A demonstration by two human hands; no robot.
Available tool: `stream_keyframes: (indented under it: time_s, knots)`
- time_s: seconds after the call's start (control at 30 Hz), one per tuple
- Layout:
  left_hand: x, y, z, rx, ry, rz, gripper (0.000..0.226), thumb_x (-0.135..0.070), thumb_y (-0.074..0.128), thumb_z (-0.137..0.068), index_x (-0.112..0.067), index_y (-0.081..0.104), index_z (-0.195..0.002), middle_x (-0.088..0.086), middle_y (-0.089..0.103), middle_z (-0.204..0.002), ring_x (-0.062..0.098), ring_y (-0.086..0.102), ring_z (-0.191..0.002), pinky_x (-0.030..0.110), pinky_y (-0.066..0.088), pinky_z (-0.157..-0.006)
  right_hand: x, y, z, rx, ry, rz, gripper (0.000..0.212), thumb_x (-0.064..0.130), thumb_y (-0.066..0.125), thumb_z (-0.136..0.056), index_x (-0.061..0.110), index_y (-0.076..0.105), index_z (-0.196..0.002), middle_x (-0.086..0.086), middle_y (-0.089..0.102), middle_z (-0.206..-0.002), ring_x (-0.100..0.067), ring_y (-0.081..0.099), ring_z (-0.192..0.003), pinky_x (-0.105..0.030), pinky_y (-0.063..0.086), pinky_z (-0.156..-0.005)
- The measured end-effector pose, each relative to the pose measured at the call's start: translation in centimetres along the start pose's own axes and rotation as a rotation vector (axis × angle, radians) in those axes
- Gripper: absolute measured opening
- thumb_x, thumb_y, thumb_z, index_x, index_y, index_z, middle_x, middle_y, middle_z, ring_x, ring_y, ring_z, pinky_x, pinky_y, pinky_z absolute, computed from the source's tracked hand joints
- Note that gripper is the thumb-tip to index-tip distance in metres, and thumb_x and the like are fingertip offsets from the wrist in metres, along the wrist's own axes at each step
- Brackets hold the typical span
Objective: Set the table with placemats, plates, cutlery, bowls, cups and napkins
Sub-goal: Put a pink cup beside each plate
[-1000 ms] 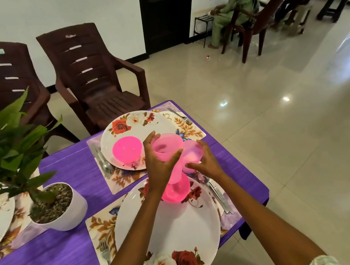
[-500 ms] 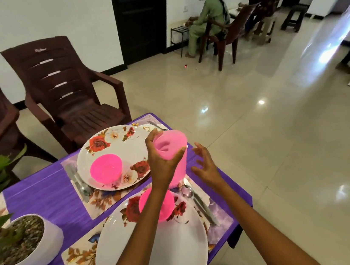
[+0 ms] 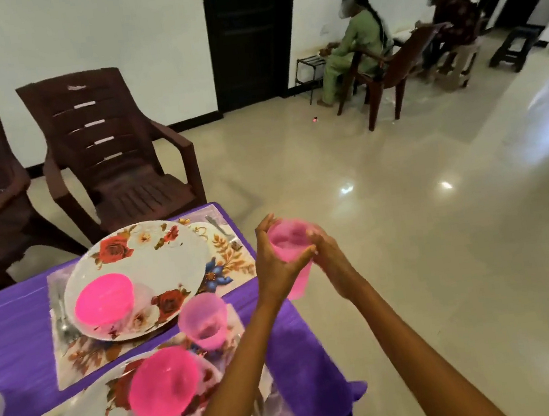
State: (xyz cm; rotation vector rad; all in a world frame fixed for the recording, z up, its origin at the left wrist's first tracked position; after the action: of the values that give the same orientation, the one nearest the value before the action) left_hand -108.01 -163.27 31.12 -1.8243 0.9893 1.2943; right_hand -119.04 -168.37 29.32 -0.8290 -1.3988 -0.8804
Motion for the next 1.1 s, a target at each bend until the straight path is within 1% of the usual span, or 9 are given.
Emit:
stream_keyframes:
  time_s: [0.1, 0.2, 0.3, 0.43, 0.53, 0.7, 0.8, 1.0, 1.1]
  knots:
    - [0.9, 4.0, -0.9, -0.011, -0.044, -0.039, 0.096, -0.049, 0.079, -0.055, -0.025, 0.030, -0.134, -0.008, 0.048, -0.125, 0.011, 0.051, -0.115, 0.010, 0.040, -0.094, -1.3, -2.7, -2.0, 0.198, 0.117, 0.009, 0.093, 0.069, 0.071, -0.061, 0.015, 0.047, -0.133, -0.009, 0.059, -0.129, -0.023, 0.059, -0.116, -0.034, 0.050, -0.095]
    - [1.3, 6.6, -1.6, -0.050, -0.072, -0.106, 0.102, -0.043, 0.083, -0.056, -0.017, 0.029, -0.138, -0.008, 0.046, -0.125, 0.011, 0.050, -0.114, 0.002, 0.039, -0.087, -1.6, -5.2, -4.0, 0.349, 0.183, 0.066, 0.088, 0.061, 0.075, -0.063, 0.020, 0.044, -0.135, -0.003, 0.058, -0.130, -0.019, 0.058, -0.117, -0.033, 0.050, -0.096]
    - [1.8, 7.3, -2.4, -0.123, -0.099, -0.125, 0.107, -0.057, 0.074, -0.055, -0.016, 0.026, -0.141, -0.010, 0.044, -0.124, 0.008, 0.048, -0.113, 0.009, 0.041, -0.085, -1.3, -5.7, -5.7, 0.490, 0.166, 0.266, 0.082, 0.048, 0.074, -0.067, 0.022, 0.039, -0.136, 0.003, 0.054, -0.130, -0.013, 0.056, -0.118, -0.024, 0.050, -0.094]
    - [2.7, 7.0, -4.4, -0.183, -0.137, -0.177, 0.113, -0.048, 0.078, -0.055, -0.014, 0.020, -0.146, 0.005, 0.045, -0.136, 0.012, 0.046, -0.119, 0.006, 0.038, -0.085, -0.5, -5.5, -8.5, 0.508, 0.137, 0.347, 0.071, 0.030, 0.077, -0.073, 0.018, 0.040, -0.132, 0.005, 0.053, -0.124, -0.004, 0.055, -0.109, -0.010, 0.049, -0.079]
    - [3.2, 6.4, -6.5, -0.199, -0.135, -0.177, 0.118, -0.041, 0.081, -0.057, -0.014, 0.013, -0.148, 0.009, 0.041, -0.142, 0.013, 0.042, -0.124, 0.001, 0.034, -0.087, 0.2, -4.8, -10.5, 0.467, 0.110, 0.397, 0.058, 0.024, 0.075, -0.080, 0.024, 0.041, -0.126, 0.013, 0.051, -0.112, -0.003, 0.054, -0.102, -0.010, 0.048, -0.071]
    - [4.1, 6.0, -10.1, -0.176, -0.155, -0.147, 0.114, -0.015, 0.086, -0.063, -0.016, 0.010, -0.148, -0.018, 0.040, -0.125, -0.002, 0.046, -0.112, -0.001, 0.039, -0.083, 1.4, -4.7, -14.2, 0.413, 0.058, 0.422, 0.070, 0.044, 0.076, -0.064, 0.023, 0.046, -0.125, 0.009, 0.053, -0.114, -0.009, 0.055, -0.104, -0.016, 0.048, -0.075]
    - [5.1, 5.0, -11.8, -0.198, -0.170, -0.163, 0.115, -0.023, 0.087, -0.062, -0.022, 0.011, -0.148, -0.026, 0.034, -0.124, -0.009, 0.044, -0.109, -0.001, 0.039, -0.080, 1.3, -3.7, -16.4, 0.451, 0.059, 0.414, 0.078, 0.051, 0.075, -0.055, 0.022, 0.048, -0.122, 0.006, 0.054, -0.115, -0.008, 0.054, -0.104, -0.016, 0.047, -0.076]
    - [6.6, 2.5, -15.4, -0.303, -0.204, -0.277, 0.106, -0.031, 0.085, -0.064, -0.027, 0.018, -0.145, -0.009, 0.035, -0.134, 0.004, 0.039, -0.117, 0.000, 0.033, -0.081, -0.2, -0.5, -22.2, 0.629, 0.062, 0.397, 0.076, 0.052, 0.075, -0.054, 0.023, 0.047, -0.119, 0.009, 0.054, -0.111, -0.006, 0.054, -0.101, -0.017, 0.049, -0.075]
    - [8.7, 2.6, -17.3, -0.346, -0.245, -0.257, 0.108, -0.039, 0.084, -0.060, -0.034, 0.016, -0.143, -0.002, 0.040, -0.136, 0.015, 0.046, -0.121, 0.022, 0.043, -0.091, -1.5, 0.3, -25.3, 0.724, 0.060, 0.373, 0.067, 0.045, 0.075, -0.059, 0.022, 0.047, -0.116, 0.007, 0.054, -0.109, -0.008, 0.055, -0.100, -0.017, 0.049, -0.076]
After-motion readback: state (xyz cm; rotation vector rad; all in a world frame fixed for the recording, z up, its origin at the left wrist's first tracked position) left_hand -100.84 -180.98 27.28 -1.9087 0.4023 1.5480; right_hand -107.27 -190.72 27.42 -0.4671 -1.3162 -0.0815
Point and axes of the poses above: each hand's wrist, its own z-axis away from the middle knuckle, its own y-axis out of the palm, x = y × z, the point moved 9 cm from there along -z, towards the middle knuckle
